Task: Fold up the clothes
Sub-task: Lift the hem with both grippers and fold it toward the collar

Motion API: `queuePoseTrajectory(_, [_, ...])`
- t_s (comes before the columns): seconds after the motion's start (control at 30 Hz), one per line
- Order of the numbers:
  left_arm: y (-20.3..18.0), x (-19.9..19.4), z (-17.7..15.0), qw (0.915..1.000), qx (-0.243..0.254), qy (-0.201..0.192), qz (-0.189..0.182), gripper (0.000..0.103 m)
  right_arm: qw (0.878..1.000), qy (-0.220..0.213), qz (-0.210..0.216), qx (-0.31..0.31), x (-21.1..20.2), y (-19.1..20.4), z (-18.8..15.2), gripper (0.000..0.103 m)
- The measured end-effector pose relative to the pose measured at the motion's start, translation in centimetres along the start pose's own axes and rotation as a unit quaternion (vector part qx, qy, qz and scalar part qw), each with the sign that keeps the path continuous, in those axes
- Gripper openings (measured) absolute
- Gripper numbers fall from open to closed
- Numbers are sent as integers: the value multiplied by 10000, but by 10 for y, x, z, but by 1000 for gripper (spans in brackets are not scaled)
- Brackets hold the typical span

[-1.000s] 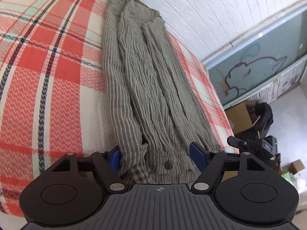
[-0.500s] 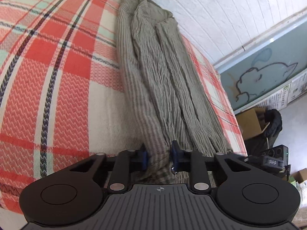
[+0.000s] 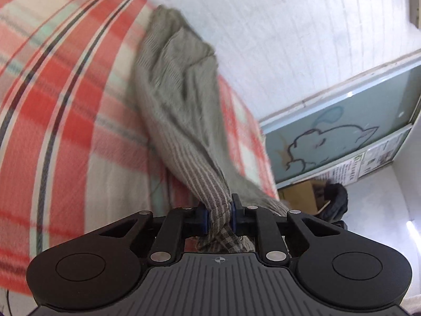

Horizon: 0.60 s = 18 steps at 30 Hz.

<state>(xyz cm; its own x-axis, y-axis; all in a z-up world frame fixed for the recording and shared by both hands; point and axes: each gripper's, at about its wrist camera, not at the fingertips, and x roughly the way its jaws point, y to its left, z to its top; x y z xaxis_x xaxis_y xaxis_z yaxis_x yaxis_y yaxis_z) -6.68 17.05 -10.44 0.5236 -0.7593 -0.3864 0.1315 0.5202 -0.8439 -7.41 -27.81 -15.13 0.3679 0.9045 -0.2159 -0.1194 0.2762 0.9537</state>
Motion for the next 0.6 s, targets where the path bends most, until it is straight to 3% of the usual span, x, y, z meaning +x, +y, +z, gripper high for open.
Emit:
queuePoseTrajectory(0.13, [-10, 8, 37, 9991, -167, -346, -202, 37, 9997, -134, 187, -55, 19, 10, 48, 13])
queuePoseTrajectory(0.27, [-10, 39, 84, 9983, -186, -548, 27, 35, 9994, -356, 2, 14, 48, 6, 98, 15])
queuePoseTrajectory(0.4, [10, 80, 118, 9973, -442, -439, 385, 35, 9979, -474, -310, 312, 78, -16, 137, 15])
queuePoseTrajectory(0.6, [52, 124, 139, 9924, -951, -176, 766, 35, 9903, -500, -758, 1049, 107, -66, 164, 17])
